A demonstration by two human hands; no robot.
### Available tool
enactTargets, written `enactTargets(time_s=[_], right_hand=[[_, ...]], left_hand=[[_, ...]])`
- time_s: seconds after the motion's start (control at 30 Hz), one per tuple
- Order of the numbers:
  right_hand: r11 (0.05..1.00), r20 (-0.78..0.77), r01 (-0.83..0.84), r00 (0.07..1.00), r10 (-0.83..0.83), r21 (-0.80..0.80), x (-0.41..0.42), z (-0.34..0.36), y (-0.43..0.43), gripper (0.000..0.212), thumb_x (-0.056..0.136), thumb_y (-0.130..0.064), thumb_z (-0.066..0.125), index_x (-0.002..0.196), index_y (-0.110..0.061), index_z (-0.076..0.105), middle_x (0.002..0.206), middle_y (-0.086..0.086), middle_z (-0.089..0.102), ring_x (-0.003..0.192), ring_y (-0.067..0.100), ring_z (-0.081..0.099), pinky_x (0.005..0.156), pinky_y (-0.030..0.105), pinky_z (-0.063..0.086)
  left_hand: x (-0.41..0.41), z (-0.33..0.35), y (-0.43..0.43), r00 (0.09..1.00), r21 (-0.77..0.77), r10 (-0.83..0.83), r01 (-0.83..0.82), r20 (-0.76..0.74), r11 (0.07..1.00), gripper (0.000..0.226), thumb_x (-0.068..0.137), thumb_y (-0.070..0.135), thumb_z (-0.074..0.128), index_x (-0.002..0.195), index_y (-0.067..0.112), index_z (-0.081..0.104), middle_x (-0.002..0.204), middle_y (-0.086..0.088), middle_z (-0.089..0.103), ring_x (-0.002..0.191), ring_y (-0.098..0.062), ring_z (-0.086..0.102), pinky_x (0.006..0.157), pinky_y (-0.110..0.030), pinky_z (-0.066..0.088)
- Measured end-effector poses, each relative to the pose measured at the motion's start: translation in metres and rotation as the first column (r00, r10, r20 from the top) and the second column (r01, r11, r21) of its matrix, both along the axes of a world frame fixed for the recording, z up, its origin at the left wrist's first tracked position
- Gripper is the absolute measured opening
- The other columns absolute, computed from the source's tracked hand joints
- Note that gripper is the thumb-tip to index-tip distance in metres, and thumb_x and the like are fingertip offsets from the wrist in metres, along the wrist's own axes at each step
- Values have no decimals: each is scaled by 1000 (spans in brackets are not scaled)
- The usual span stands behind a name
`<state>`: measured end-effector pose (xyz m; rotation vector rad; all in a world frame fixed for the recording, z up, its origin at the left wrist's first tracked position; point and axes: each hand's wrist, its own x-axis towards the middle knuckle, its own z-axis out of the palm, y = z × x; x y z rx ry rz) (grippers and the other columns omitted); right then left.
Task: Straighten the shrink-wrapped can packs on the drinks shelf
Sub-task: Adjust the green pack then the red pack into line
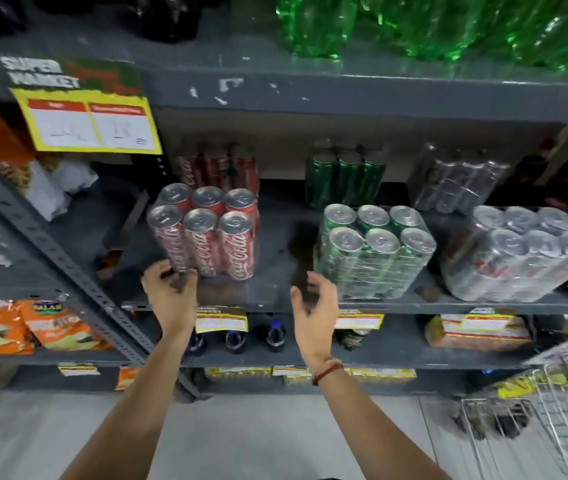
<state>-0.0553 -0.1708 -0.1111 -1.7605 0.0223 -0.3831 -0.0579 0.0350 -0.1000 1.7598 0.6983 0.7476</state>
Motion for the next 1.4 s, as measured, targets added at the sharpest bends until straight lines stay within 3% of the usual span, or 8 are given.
enactTargets(time_s=[0.07,0.17,0.23,0.4,0.67,0.87,1.03,1.4], right_hand=[[994,-71,-101,993,97,-51,14,5,5,43,83,-16,70,122,-16,51,116,0,51,96,2,52,80,23,51],[948,-235,-279,942,239,-156,42,11,17,73,78,-22,76,139,-8,38,137,12,45,123,24,48,105,42,41],[916,-326,-355,902,282,-189,55,15,31,87,74,-23,79,143,-5,30,142,16,42,133,29,39,112,42,33],[902,-335,-379,894,298,-207,69,4,56,94,63,-20,85,141,-14,33,133,11,54,125,27,50,107,47,40],[898,-265,-404,898,352,-173,51,6,48,86,71,-8,79,143,-17,33,133,3,57,116,4,47,100,17,33],[894,-262,-388,908,328,-225,31,0,43,80,72,-12,79,140,-17,37,123,1,60,112,12,53,102,30,42],[887,-263,-385,910,320,-254,24,-1,42,78,76,-11,76,142,-16,34,114,0,56,105,12,46,93,17,33],[866,-284,-393,907,311,-308,20,-3,43,78,80,-16,73,144,-15,29,122,11,59,114,25,46,93,25,34]], left_hand=[[9,0,6,987,-30,-83,80,-134,996,70,80,10,72,139,3,35,141,-19,35,120,-28,50,100,-41,45],[24,-4,21,920,-141,-300,271,-253,952,97,76,17,75,151,12,13,152,-11,34,136,-25,40,112,-46,35],[32,-10,37,875,-155,-391,361,-286,920,98,74,19,77,150,16,15,147,-7,44,133,-24,44,110,-48,37],[39,-13,55,802,-188,-502,466,-325,865,84,72,21,80,141,14,33,140,-7,52,125,-24,52,107,-48,41],[12,-15,48,827,-4,-455,480,-330,877,77,76,19,77,141,11,36,139,-12,53,129,-29,49,106,-40,40],[-17,-16,42,850,117,-418,473,-319,873,81,78,20,75,146,12,32,135,-11,58,125,-27,53,102,-33,42],[-24,-13,38,864,185,-382,455,-327,871,79,79,20,74,146,11,32,128,-11,63,115,-27,59,86,-21,38],[-28,-14,38,873,247,-346,439,-343,864,79,78,25,75,144,10,35,124,-13,65,112,-30,61,89,-30,44]])
